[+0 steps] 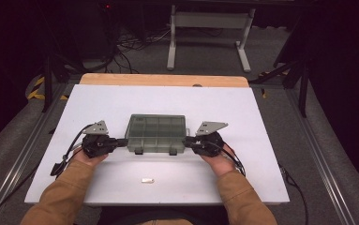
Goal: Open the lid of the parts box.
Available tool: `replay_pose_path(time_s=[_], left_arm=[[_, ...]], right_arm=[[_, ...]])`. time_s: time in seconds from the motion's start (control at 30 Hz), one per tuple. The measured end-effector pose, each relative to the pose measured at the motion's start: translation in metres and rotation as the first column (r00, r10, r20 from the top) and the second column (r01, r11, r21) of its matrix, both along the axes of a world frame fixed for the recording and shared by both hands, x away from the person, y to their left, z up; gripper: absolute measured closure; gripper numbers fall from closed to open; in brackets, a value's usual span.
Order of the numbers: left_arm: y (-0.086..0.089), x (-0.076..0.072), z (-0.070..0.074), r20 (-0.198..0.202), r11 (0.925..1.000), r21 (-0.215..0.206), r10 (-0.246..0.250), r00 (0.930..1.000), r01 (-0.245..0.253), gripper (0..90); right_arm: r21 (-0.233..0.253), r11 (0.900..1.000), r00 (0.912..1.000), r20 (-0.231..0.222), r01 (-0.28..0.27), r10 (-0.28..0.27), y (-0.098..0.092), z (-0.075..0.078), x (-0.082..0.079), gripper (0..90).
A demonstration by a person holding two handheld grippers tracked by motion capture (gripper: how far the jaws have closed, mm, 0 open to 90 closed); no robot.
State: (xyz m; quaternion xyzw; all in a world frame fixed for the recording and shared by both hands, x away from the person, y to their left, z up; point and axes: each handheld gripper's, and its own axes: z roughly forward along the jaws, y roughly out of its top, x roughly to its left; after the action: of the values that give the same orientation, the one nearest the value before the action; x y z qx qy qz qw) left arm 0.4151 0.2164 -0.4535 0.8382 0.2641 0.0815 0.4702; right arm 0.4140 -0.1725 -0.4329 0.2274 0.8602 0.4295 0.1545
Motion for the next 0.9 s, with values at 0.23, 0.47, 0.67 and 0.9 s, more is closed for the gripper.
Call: replay_pose_path(time_s=[0.23,0.47,0.67,0.9], left_arm=[[-0.0008,-0.001,0.0,0.014,1.0,-0.005,0.007,0.9999,-0.007,89.9],[-0.0025,-0.0028,0.0002,0.028,0.9999,0.002,0.015,0.9995,-0.015,89.9],[-0.0016,-0.0028,0.0008,0.016,0.9997,-0.013,0.021,0.9997,-0.02,89.9],[-0.0014,-0.0035,0.0014,0.004,0.9994,-0.026,0.023,0.9997,-0.023,89.8]], right_arm=[[0.001,1.0,1.0,-0.002,-0.001,0.001,-0.0002,-0.0001,0.0001,76.4],[0.001,1.0,0.9999,-0.013,-0.003,0.003,-0.0006,-0.0005,0.0005,73.7],[-0.014,1.0,0.9998,-0.02,-0.001,0.001,0.0003,-0.0013,0.0015,57.8],[-0.03,0.999,0.9995,-0.016,0.025,-0.026,-0.0003,0.0019,0.0069,40.6]])
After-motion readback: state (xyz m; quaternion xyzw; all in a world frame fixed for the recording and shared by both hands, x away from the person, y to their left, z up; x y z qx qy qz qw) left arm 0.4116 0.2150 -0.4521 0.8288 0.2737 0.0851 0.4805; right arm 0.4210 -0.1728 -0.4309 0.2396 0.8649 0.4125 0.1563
